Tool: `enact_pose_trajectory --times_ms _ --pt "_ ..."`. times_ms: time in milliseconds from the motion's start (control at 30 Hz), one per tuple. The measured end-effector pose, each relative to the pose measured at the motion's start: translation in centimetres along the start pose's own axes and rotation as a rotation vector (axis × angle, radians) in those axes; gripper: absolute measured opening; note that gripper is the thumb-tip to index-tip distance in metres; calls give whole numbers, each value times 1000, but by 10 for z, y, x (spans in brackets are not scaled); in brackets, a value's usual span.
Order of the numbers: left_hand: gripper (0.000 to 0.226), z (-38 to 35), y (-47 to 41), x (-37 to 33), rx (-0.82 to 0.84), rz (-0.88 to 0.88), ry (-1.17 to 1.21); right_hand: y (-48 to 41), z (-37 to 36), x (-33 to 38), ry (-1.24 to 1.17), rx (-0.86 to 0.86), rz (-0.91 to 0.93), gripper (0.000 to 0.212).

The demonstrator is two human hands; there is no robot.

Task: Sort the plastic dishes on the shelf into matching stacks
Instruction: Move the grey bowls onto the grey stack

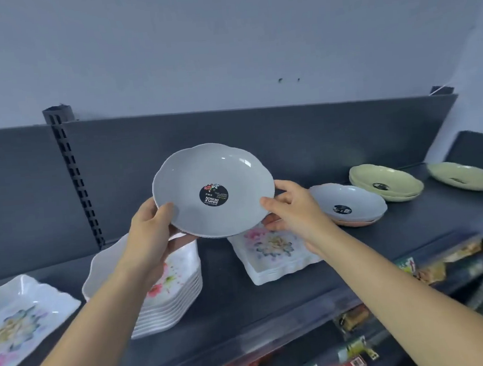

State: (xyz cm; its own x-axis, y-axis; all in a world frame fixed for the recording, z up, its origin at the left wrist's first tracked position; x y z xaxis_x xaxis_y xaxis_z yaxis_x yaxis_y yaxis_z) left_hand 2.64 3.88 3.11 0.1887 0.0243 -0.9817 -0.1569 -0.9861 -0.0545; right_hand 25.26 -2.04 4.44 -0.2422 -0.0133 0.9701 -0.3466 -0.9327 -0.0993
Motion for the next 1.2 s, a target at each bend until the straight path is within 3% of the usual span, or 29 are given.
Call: enact_pose_trajectory --times_ms 433,633,833,933,1100,1200 --pt "26 -131 -24 30 243 61 -100 -5 126 -33 25 -224 -82 43" --pt "26 -198 -43 54 214 183 -64 -38 196 -57 69 -269 -75 35" --pt "30 -243 -71 69 87 182 -39 -92 270 -110 316 -282 -124 49" --pt "34 -257 -80 76 33 162 -26 -116 287 -139 354 -245 -203 43" --pt "35 -270 -85 88 -21 168 -22 -143 288 -163 388 -137 -292 6" --pt "33 -277 -89 91 -22 187 -22 -152 291 -171 374 -115 -335 10"
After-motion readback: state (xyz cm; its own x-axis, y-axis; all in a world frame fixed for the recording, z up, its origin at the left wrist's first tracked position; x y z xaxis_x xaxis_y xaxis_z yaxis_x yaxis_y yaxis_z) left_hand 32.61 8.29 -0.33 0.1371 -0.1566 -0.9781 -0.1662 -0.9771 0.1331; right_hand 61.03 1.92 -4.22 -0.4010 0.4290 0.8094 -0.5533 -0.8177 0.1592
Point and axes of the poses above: each hand's wrist, its own y-axis away from the middle knuckle, its own z-axis out of the back of the hand, x = y × z, the point moved 6 cm from there along -y, towards the middle knuckle, and after that the axes turned 1 degree about y, right-handed, at the moved point
